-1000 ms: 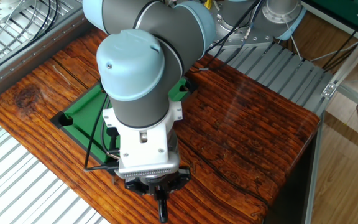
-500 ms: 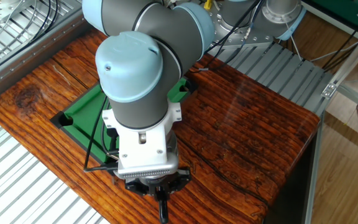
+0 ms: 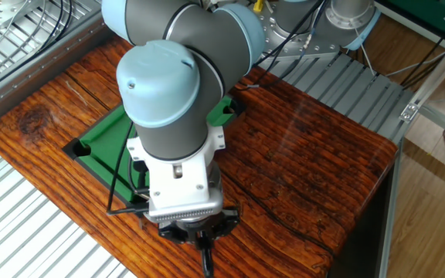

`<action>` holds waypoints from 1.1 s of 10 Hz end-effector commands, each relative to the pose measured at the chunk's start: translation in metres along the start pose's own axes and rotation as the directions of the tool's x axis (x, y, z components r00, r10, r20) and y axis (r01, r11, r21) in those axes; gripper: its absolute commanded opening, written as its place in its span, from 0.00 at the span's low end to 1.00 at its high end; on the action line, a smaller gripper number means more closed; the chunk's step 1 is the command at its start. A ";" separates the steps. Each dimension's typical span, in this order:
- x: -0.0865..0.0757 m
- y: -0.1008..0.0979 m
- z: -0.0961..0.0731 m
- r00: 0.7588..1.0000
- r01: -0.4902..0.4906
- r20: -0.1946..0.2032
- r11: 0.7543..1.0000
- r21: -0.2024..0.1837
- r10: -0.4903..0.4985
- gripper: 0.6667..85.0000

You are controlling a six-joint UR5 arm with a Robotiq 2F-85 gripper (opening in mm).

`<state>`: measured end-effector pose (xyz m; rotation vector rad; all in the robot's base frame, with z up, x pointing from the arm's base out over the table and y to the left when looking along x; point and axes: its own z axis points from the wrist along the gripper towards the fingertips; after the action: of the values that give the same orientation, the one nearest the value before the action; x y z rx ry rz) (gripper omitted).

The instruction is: Hit the pool ball

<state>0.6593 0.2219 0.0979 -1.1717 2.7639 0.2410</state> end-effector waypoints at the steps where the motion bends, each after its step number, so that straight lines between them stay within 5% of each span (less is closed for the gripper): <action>1: -0.001 0.012 0.004 1.000 0.014 0.007 0.999 -0.036 -0.014 0.00; 3: 0.011 0.017 0.004 0.999 0.012 -0.034 0.998 -0.064 -0.014 0.00; 7: 0.004 0.029 -0.001 0.999 -0.027 -0.049 0.996 -0.084 0.023 0.00; 9: -0.001 0.026 0.000 1.000 -0.012 -0.028 0.997 -0.074 0.010 0.00; 11: -0.024 0.028 -0.001 0.989 0.132 0.070 0.989 -0.072 -0.127 0.00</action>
<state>0.6450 0.2419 0.0993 -1.2474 2.7548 0.3274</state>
